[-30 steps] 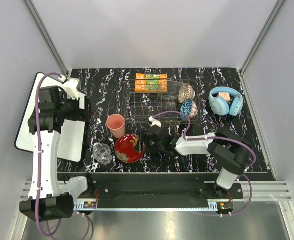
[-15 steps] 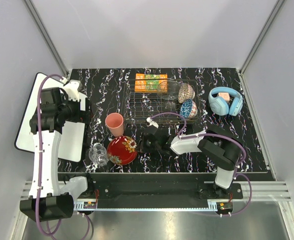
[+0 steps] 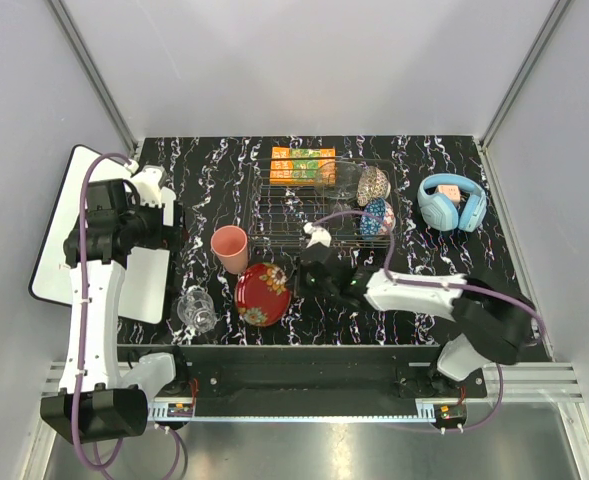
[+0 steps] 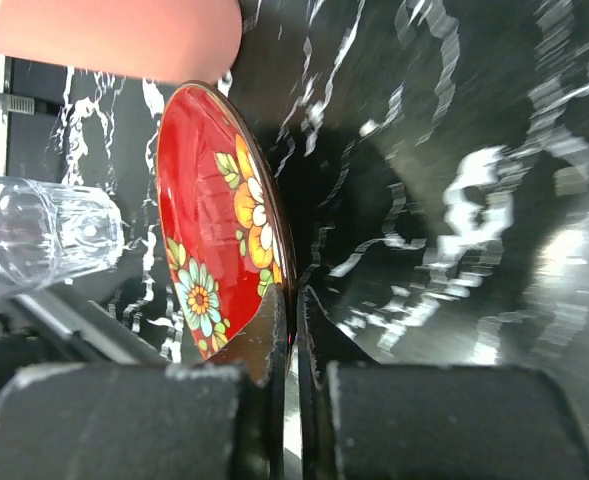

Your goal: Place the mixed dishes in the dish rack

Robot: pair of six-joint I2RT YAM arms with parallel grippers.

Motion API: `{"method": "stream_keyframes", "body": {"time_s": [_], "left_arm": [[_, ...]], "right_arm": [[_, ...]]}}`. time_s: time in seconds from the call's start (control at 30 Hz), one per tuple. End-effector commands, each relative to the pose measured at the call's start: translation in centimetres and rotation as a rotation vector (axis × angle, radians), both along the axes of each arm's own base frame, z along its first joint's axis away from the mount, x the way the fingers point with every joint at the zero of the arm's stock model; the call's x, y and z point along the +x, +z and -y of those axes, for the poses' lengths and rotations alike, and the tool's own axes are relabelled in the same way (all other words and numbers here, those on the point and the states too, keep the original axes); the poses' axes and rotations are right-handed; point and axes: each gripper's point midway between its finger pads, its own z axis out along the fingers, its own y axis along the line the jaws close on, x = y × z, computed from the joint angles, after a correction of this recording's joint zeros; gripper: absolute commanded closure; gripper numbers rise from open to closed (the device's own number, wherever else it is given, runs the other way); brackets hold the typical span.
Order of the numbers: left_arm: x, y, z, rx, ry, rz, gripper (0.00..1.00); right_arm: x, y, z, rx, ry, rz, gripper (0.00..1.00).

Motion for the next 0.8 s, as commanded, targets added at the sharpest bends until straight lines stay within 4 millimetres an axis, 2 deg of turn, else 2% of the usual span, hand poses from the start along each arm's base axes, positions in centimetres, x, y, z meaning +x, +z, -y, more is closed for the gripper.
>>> {"method": "stream_keyframes", "body": {"time_s": [0.0, 0.1, 0.17, 0.2, 0.27, 0.5, 0.63, 0.7, 0.73, 0.77], "left_arm": [[0.7, 1.1, -0.2, 0.018, -0.001, 0.065, 0.01], [0.6, 1.0, -0.2, 0.017, 0.002, 0.061, 0.01], [0.6, 0.8, -0.2, 0.016, 0.002, 0.058, 0.01], [0.4, 0.7, -0.2, 0.017, 0.003, 0.058, 0.01], [0.4, 0.4, -0.3, 0.02, 0.01, 0.052, 0.01], [0.1, 0.0, -0.3, 0.017, 0.016, 0.045, 0.01], [0.1, -0.3, -0.2, 0.011, 0.014, 0.037, 0.01], [0.1, -0.5, -0.2, 0.01, 0.013, 0.033, 0.01], [0.1, -0.5, -0.2, 0.011, 0.014, 0.033, 0.01], [0.1, -0.5, -0.2, 0.011, 0.016, 0.034, 0.01]], "right_arm": [[2.7, 7.8, 2.7, -0.084, -0.004, 0.293, 1.0], [3.4, 11.2, 3.7, -0.153, 0.048, 0.433, 1.0], [3.8, 12.6, 4.6, -0.23, 0.092, 0.51, 1.0], [4.4, 14.1, 4.9, -0.249, 0.076, 0.553, 1.0], [5.2, 15.5, 6.0, -0.332, 0.082, 0.626, 1.0], [9.5, 23.2, 10.0, -0.655, 0.002, 0.956, 1.0], [12.3, 27.3, 12.0, -0.745, -0.056, 1.078, 1.0], [13.3, 27.3, 12.7, -0.85, 0.005, 1.159, 1.0], [14.0, 28.7, 13.3, -0.858, -0.028, 1.222, 1.0], [14.2, 28.1, 13.4, -0.897, 0.008, 1.255, 1.0]]}}
